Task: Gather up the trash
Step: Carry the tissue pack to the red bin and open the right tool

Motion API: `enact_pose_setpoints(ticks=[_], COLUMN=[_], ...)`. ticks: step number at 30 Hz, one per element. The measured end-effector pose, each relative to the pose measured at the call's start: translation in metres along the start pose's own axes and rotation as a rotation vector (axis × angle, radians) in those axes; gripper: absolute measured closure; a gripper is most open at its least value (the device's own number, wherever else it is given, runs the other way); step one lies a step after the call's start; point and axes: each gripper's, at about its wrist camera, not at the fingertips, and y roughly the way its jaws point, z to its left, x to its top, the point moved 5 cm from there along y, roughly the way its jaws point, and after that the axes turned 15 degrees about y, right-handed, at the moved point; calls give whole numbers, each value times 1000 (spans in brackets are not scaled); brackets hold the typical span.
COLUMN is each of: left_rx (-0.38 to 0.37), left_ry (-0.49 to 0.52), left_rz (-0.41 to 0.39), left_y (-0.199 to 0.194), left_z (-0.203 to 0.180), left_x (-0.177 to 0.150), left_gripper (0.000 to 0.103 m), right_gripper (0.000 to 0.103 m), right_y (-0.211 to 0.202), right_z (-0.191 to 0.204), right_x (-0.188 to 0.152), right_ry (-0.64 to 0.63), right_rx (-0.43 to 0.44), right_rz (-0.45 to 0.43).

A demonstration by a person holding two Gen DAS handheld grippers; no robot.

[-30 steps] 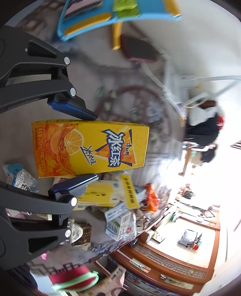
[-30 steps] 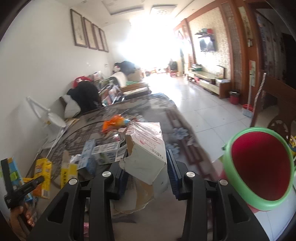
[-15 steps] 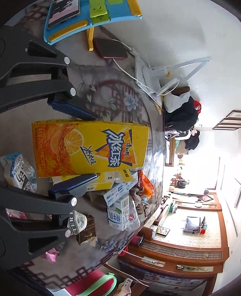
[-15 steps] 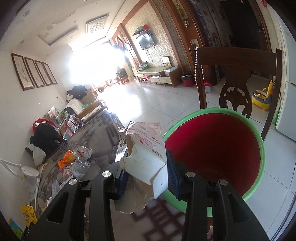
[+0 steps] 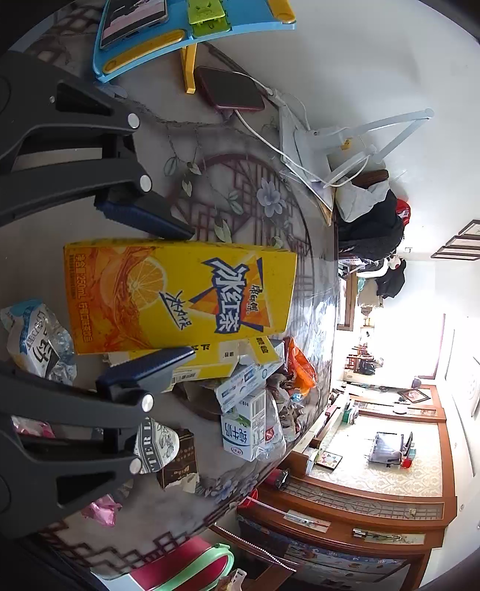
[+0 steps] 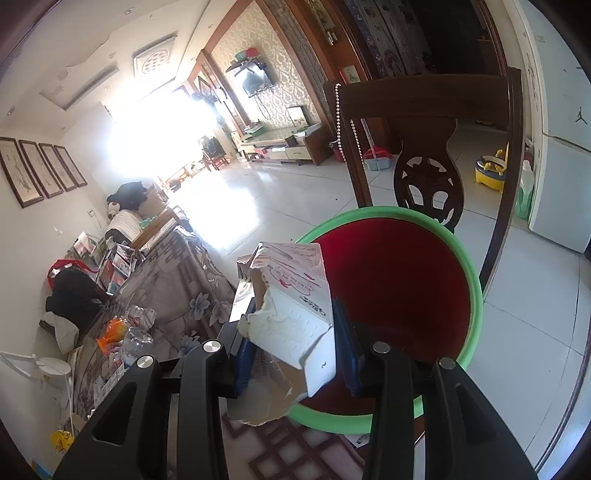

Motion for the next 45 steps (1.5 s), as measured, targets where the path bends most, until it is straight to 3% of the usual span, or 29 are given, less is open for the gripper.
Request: enact_pose_setpoints(ticks=[15,22,28,39,42,45], left_rx=[-10,-13,-14,-14,1,-21], left_ry=[-19,-23,-23,-16,13,46], left_rz=[6,8,12,8,-14,-50], left_y=[2,2,3,2,-5,-19], left_z=[3,2,1,0,-4,-19], left_x=[-1,-2,-3,-3,2,15], left_gripper=[45,45,45,45,45,46], right_gripper=[66,65,65,62,52,51], right_y=[13,35,41,42,42,40], right_z=[-37,-59,-66,-60,-58,-55], right_x=[5,12,11,7,7,6], right_ry=[121,102,72,38,37,27], right_rx=[-87,-161,-199,-211,-204,-191], right_rz=[65,140,148,144,148,152])
